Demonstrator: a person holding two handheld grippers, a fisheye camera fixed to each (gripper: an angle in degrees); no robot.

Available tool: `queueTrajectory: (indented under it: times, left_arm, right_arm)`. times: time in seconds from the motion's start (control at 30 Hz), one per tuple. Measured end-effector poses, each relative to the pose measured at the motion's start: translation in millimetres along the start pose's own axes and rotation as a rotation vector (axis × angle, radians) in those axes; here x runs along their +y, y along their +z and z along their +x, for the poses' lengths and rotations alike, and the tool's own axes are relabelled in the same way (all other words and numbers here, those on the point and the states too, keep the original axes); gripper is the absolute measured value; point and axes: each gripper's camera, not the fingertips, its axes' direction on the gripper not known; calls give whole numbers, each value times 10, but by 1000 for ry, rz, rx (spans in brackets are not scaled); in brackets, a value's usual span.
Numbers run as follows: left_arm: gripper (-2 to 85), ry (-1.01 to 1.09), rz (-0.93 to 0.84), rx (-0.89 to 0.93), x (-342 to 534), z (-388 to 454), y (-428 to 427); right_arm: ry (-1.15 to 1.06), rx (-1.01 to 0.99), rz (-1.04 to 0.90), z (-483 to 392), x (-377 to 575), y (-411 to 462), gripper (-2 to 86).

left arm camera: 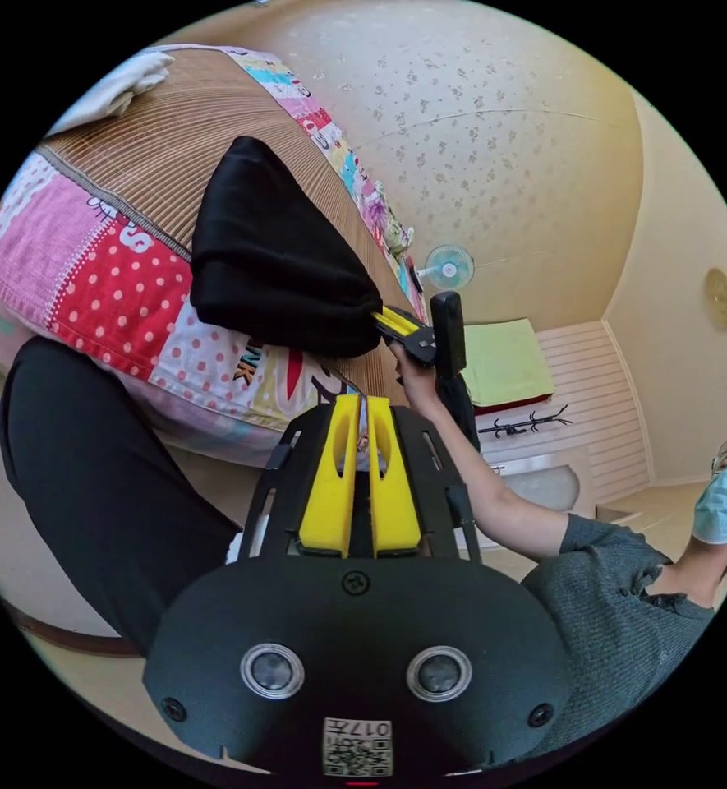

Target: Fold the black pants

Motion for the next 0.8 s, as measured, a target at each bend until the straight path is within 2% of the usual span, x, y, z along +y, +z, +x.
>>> queueTrajectory:
  times: [0.07,0.2,0.47,0.63,0.8]
  left_arm:
    - [8,24,3,-24,36,52,14]
    - [42,25,-11,-81,93,44,77]
    - [54,77,-90,5,49,228,528]
    - [66,179,-208,74,-4,574,1065]
    - [87,347,-323,66,-43,1113,1553]
  right_arm:
    - [98,94,140,99,-53,-366,50]
    - [255,105,343,418,-91,-1018,45]
    - [495,256,780,1106,169,-2904,43]
    - [635,358,883,1686,337,-3628,46]
    - [724,417,904,2199,438,-4204,48]
